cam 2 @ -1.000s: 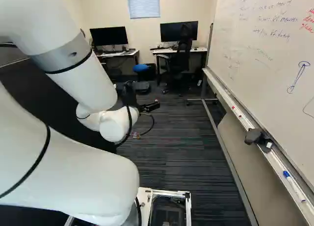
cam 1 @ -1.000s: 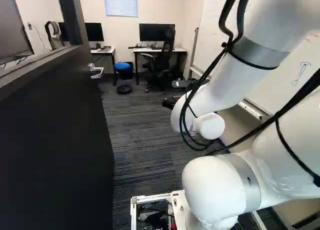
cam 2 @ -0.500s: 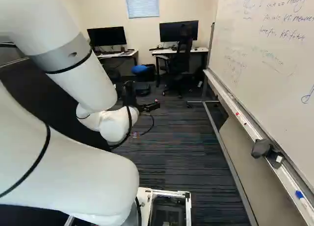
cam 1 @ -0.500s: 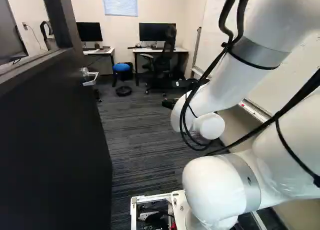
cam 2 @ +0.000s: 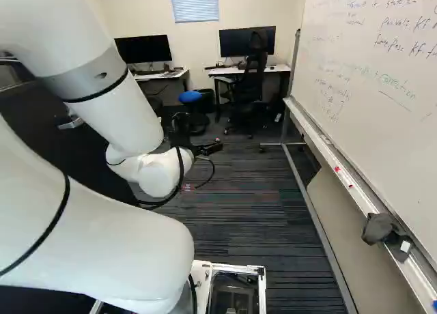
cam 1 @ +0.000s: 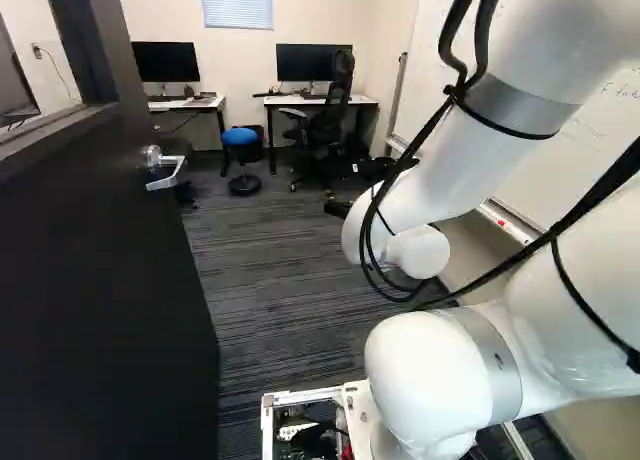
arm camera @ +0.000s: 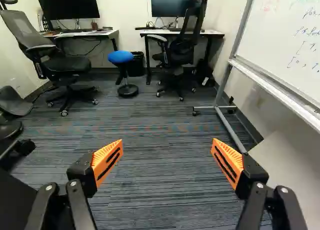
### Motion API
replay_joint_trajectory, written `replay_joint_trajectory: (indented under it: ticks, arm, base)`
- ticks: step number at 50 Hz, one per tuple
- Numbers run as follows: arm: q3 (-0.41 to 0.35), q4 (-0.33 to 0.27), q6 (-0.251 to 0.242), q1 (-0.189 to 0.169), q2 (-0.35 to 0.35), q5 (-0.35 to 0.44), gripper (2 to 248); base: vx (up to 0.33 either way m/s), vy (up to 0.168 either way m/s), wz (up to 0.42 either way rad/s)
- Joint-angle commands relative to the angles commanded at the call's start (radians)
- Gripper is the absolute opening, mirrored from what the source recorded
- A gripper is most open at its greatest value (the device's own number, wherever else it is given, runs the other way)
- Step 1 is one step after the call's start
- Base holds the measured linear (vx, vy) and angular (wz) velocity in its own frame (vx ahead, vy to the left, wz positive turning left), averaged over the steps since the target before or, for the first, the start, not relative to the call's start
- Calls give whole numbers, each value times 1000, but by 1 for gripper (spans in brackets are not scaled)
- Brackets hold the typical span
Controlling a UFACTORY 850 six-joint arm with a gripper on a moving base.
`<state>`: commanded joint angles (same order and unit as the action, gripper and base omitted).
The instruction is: Open the door and move inside
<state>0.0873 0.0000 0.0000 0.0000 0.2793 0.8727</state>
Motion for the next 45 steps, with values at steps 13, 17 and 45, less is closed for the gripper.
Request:
replay_joint_trajectory:
  ticks: [13, 17, 45]
  arm:
    - [0, 0, 0, 0, 0, 0, 247]
    - [0, 0, 0, 0, 0, 0, 247]
    - [0, 0, 0, 0, 0, 0, 247]
  base:
    - [190, 0, -18]
    - [184, 3, -19]
    - [177, 0, -16]
